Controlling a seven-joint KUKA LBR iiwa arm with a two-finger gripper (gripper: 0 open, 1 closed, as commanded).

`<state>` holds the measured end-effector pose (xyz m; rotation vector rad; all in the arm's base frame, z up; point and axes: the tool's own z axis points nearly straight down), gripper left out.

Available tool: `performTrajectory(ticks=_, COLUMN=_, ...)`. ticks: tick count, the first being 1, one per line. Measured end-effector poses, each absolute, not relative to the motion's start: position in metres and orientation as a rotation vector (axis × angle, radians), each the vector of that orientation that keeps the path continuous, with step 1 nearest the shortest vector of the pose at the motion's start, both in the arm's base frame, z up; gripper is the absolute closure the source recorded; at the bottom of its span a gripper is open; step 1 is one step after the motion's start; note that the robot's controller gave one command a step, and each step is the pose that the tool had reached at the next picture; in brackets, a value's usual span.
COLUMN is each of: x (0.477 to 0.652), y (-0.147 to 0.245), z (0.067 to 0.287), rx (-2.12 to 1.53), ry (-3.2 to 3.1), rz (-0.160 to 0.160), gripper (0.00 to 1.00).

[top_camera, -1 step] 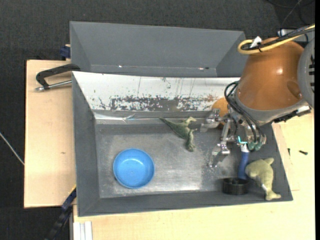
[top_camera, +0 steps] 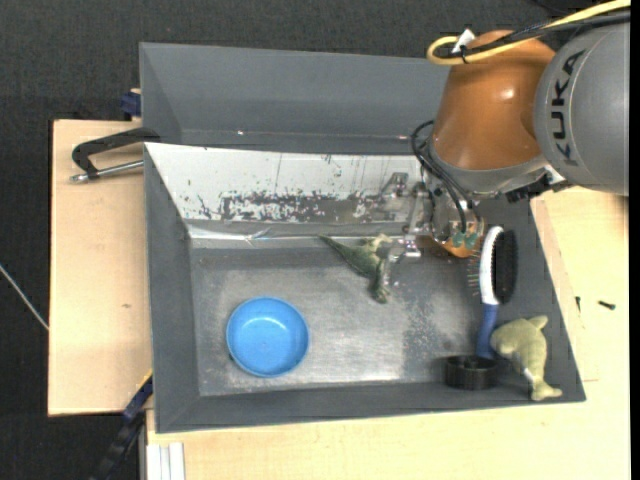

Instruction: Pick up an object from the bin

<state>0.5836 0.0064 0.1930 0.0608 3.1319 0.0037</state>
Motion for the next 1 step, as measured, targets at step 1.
performTrajectory(ticks=1, x=0.5965, y=-0.0049, z=0.0956, rx=0.325, ry=3.130, rz=0.002, gripper=0.00)
